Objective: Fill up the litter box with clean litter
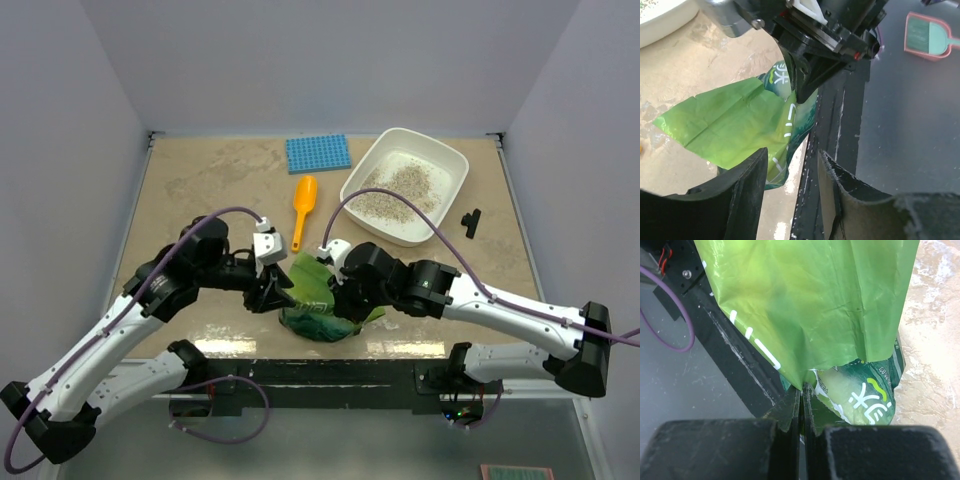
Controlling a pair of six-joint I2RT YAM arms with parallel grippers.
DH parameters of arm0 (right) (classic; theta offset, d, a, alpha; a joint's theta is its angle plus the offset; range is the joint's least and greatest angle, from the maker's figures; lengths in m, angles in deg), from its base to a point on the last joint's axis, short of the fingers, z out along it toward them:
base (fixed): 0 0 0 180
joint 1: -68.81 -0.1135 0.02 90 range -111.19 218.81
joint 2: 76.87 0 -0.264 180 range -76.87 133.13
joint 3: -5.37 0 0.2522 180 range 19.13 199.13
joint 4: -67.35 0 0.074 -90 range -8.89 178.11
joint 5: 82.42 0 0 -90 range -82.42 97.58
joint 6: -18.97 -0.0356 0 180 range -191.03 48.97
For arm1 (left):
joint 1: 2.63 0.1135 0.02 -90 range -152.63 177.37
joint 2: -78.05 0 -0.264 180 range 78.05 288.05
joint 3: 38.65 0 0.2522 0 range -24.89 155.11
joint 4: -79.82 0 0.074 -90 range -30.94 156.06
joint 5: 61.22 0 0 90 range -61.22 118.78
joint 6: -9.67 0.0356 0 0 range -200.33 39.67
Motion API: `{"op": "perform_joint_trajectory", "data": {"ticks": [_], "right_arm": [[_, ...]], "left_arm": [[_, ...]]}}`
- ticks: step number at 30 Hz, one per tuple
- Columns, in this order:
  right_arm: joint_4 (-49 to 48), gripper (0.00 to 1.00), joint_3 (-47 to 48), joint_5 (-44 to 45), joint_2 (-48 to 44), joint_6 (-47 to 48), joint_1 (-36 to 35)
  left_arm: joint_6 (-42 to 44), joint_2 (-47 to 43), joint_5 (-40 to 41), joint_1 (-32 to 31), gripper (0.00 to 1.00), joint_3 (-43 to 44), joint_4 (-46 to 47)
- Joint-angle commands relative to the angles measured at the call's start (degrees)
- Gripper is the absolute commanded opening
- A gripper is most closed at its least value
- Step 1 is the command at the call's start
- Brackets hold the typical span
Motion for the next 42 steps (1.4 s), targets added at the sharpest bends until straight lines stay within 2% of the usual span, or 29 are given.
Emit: {"op": "perform_joint_trajectory", "data": {"ticks": [1,2,3,6,11,25,35,39,42], "right_arm": [[0.6,0.00,2.5,-3.7,0.0,1.9,0.2],[0.5,0.00,2.3,-3.9,-0.6,1.9,0.2],[0.5,0.00,1.8,-4.4,-1.1,1.9,0.2],[0.0,0.00,0.8,-4.8,-2.4,1.6,0.3],[-0.9,0.00,0.0,-5.4,-3.8,1.5,0.2],[-2.4,0.00,-1.2,-5.8,-5.0,1.4,0.3],[-3.0,0.00,-2.4,-6.5,-7.1,0.6,0.2],[-3.1,0.00,-3.0,-6.5,-7.9,0.5,0.2],[-3.3,0.00,-3.7,-6.8,-8.4,0.3,0.2]], "left_arm": [[8.7,-0.6,5.3,-3.4,0.51,1.4,-0.6],[9.3,-0.7,6.3,-4.4,0.52,1.2,0.4],[10.3,-0.7,6.4,-4.6,0.58,0.6,1.1],[12.6,-0.4,6.9,-4.7,0.63,-0.5,3.9],[14.8,1.6,5.1,-5.8,0.63,-1.6,7.9],[17.6,10.4,5.0,-12.4,0.65,-3.8,8.9],[17.4,12.8,10.6,-14.1,0.65,-8.2,12.4],[16.7,13.1,12.2,-14.2,0.55,-9.8,14.6],[16.5,14.3,15.8,-14.2,0.26,-11.1,16.7]]}}
